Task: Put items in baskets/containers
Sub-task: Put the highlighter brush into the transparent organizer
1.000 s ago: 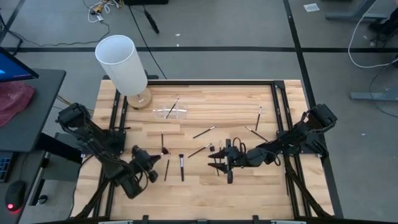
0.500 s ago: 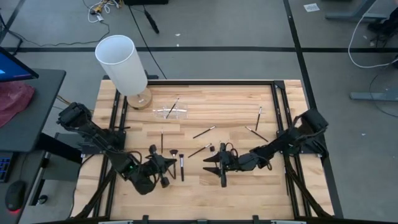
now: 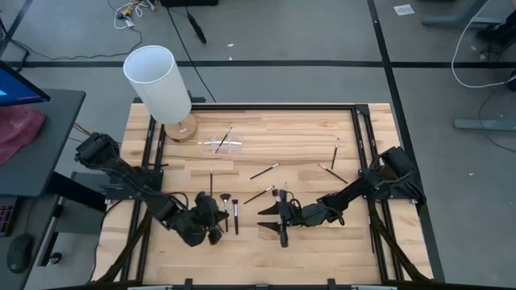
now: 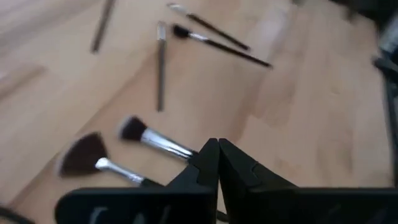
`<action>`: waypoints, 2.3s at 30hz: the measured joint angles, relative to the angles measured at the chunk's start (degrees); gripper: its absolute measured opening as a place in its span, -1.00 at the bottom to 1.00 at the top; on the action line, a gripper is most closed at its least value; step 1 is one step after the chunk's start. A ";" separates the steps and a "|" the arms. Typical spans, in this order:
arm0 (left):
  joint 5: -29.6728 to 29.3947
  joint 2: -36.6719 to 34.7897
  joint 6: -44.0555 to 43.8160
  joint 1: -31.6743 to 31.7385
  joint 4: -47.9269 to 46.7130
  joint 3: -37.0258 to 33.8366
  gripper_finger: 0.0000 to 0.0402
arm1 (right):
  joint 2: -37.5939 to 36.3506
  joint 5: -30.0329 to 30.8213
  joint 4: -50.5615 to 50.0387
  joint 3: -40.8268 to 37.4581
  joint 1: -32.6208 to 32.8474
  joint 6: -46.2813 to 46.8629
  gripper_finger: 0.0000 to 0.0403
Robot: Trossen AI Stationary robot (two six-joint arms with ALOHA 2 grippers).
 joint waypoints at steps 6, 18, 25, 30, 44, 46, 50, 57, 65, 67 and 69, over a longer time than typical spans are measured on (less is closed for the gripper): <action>6.42 -0.04 -0.15 4.62 -0.97 0.02 -0.57 | 0.00 0.01 -0.51 0.00 0.79 -0.44 -0.20; 2.96 1.83 -15.84 4.31 -6.32 0.04 0.01 | -0.01 0.02 -2.39 -0.02 1.74 -1.94 -0.20; 2.45 5.68 -29.48 1.48 -12.56 0.04 -0.23 | -0.02 0.00 -3.48 -0.02 1.90 -3.51 -0.20; 2.67 7.14 -31.51 3.22 -12.29 0.04 -0.40 | -0.02 0.02 -4.10 -0.02 1.90 -4.24 -0.20; 10.34 7.17 -19.78 6.57 -8.95 1.18 -0.15 | -0.02 0.02 -4.44 -0.02 1.89 -4.96 -0.20; 10.31 7.17 -19.64 6.59 -10.74 2.91 -0.05 | -0.02 0.02 -4.42 -0.04 1.77 -5.15 -0.20; 7.08 9.11 -19.52 6.03 -18.08 9.06 0.00 | -0.02 0.02 -4.42 -0.04 1.74 -5.20 -0.20; 4.16 20.48 -21.95 5.39 -41.42 25.33 -0.14 | -0.02 0.02 -4.43 -0.07 1.75 -5.08 -0.20; 3.44 24.11 -30.04 3.16 -47.22 27.40 -0.06 | -0.02 0.02 -4.38 -0.07 1.73 -4.91 -0.20; 2.86 24.12 -32.04 2.52 -47.47 27.07 0.02 | -0.02 0.02 -4.37 -0.07 1.74 -4.91 -0.20; 1.57 24.02 -34.64 2.08 -46.05 26.57 0.11 | -0.02 0.02 -4.35 -0.07 1.73 -4.92 -0.20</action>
